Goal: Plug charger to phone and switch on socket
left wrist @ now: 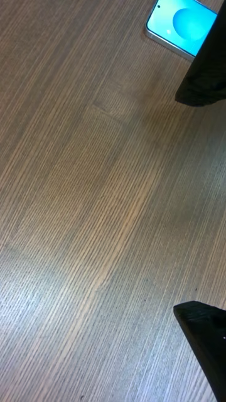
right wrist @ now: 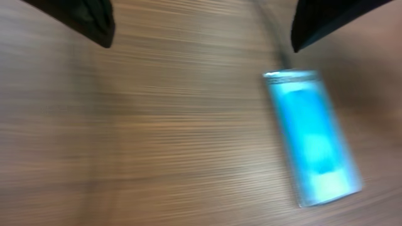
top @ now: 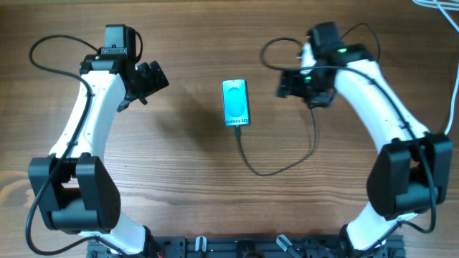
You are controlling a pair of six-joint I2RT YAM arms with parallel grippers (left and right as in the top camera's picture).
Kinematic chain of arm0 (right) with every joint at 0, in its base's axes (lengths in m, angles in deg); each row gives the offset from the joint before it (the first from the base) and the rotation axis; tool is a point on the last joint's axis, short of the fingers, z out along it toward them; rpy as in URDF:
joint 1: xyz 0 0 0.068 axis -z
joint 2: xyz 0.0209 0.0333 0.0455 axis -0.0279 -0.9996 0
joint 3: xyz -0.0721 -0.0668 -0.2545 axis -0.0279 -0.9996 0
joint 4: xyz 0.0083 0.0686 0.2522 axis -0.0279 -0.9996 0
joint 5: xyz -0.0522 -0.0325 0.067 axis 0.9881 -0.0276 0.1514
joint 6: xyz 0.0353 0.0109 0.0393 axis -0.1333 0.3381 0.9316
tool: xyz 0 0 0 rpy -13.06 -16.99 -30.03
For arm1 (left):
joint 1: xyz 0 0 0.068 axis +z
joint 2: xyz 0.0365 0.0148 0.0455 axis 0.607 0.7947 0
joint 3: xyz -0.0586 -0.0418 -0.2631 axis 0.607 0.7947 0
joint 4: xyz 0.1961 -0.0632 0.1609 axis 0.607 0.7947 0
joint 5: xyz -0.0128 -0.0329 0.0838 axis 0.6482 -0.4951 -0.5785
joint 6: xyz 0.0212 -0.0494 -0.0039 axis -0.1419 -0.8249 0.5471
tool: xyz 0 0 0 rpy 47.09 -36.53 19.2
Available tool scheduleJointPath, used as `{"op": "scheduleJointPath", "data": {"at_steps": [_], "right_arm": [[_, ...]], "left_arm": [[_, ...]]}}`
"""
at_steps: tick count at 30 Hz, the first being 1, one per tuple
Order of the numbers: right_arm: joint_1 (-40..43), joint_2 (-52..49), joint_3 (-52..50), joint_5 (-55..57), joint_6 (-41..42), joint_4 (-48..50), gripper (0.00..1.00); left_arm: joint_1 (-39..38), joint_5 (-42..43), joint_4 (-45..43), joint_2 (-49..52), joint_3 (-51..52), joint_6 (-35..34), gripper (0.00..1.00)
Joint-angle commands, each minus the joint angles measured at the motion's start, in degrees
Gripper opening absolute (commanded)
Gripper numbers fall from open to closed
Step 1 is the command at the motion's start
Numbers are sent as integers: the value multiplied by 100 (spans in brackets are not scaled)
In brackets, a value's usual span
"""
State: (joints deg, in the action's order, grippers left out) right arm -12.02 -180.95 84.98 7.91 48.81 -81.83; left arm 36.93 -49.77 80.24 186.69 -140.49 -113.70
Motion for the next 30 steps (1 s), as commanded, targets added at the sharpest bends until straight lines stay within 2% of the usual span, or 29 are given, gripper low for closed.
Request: {"op": "scheduleJointPath", "data": {"at_steps": [1,6,10,16,20,30], "right_arm": [[586,83,94,1687,-350,-264,94],[1539,70,57,2634,-361,170,100],[2260,70,57,2612,-553,909,100],[3204,-105,-48,2116,-256,1574,100],[3353,-503,-48,1499,-302,1805,100],[3311,-1237,-48,1513,-514,2050,100]], "left_arm": [[31,-76,4,-24,-90,46,100],[31,-74,4,-24,-90,46,100],[31,-76,4,-24,-90,44,100],[31,-74,4,-24,-90,46,100],[31,-74,4,-24,-90,46,100],[31,-74,4,-24,-90,46,100]]}}
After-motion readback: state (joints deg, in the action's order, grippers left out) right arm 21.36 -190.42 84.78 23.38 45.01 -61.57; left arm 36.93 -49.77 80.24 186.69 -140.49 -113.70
